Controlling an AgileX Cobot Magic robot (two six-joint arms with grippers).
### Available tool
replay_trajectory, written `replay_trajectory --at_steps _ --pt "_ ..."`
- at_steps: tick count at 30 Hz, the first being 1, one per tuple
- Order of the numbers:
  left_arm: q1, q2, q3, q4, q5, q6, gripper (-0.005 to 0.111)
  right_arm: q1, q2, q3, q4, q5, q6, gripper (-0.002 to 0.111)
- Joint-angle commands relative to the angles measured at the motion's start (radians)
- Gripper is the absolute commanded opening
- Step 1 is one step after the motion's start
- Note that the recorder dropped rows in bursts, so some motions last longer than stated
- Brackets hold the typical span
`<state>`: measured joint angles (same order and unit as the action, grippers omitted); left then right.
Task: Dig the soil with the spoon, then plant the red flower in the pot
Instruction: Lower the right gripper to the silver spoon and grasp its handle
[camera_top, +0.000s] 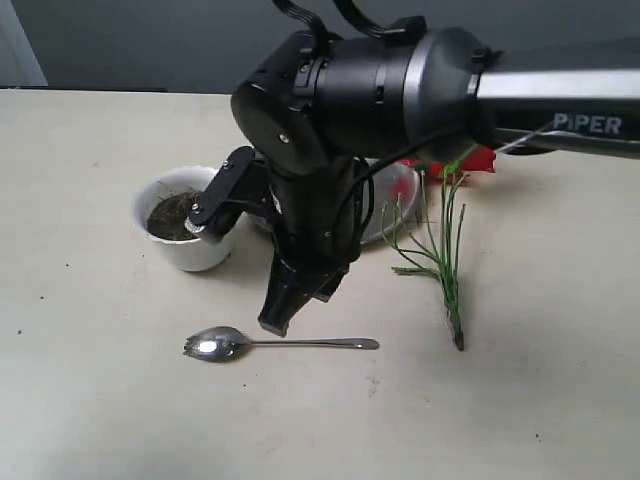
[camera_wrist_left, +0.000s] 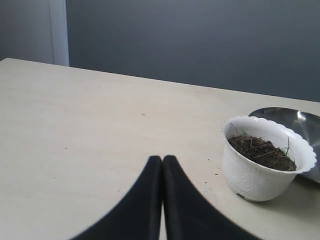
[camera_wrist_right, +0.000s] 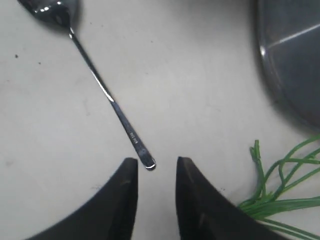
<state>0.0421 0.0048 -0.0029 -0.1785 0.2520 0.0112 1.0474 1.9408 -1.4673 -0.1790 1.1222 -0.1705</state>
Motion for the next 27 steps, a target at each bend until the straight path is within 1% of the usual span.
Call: replay_trajectory --at_steps 1,7,14,22,27 --pt "-0.006 -0.005 0.003 0.002 -0.012 -0.001 0.000 0.002 0.038 -0.002 0.011 -0.023 -0.011 0.022" --pt "-0.006 -0.005 0.003 0.002 -0.012 -0.001 0.000 0.002 0.070 0.080 0.006 -0.073 -0.011 0.022" --pt "-0.006 -0.005 0.003 0.002 -0.012 -0.001 0.000 0.002 0.068 0.180 0.005 -0.206 -0.011 0.022" --pt "-0.006 -0.005 0.003 0.002 -0.012 -0.001 0.000 0.002 0.070 0.188 0.013 -0.263 -0.011 0.022" --pt "-0.006 -0.005 0.003 0.002 -0.012 -0.001 0.000 0.002 0.094 0.188 0.015 -0.265 -0.013 0.022"
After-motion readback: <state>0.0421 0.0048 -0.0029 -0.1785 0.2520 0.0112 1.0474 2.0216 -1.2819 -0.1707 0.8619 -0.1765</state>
